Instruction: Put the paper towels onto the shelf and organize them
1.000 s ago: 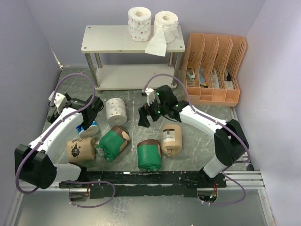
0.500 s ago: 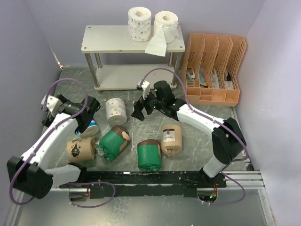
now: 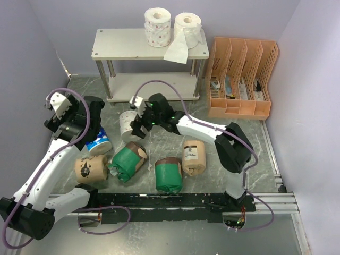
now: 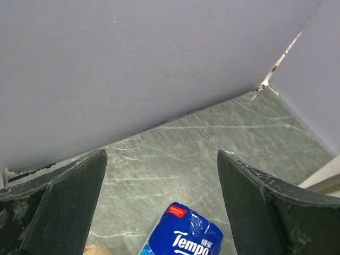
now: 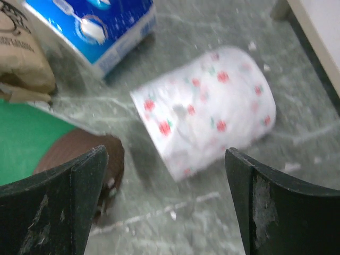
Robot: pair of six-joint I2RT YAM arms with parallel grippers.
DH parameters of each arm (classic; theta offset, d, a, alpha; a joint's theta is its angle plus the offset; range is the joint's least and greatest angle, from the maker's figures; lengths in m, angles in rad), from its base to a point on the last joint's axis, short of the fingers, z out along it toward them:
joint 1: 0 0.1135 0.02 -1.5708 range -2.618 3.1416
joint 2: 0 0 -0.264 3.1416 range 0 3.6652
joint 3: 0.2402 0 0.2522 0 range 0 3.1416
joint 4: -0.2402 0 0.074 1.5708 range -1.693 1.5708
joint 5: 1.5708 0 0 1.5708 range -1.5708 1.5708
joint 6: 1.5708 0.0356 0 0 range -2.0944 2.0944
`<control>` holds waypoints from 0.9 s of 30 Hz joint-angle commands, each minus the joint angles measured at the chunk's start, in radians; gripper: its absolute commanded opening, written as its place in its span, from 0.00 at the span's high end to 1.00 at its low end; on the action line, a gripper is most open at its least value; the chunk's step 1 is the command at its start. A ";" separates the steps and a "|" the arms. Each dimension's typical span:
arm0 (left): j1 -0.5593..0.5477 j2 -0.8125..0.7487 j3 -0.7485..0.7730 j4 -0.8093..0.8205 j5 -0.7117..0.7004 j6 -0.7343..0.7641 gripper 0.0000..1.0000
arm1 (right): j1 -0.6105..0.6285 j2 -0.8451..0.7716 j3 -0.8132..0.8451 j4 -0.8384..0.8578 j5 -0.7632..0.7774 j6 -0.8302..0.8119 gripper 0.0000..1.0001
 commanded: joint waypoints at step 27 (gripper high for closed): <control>-0.006 -0.140 -0.179 0.559 0.082 0.530 0.04 | 0.128 0.214 0.178 -0.114 0.186 -0.201 0.92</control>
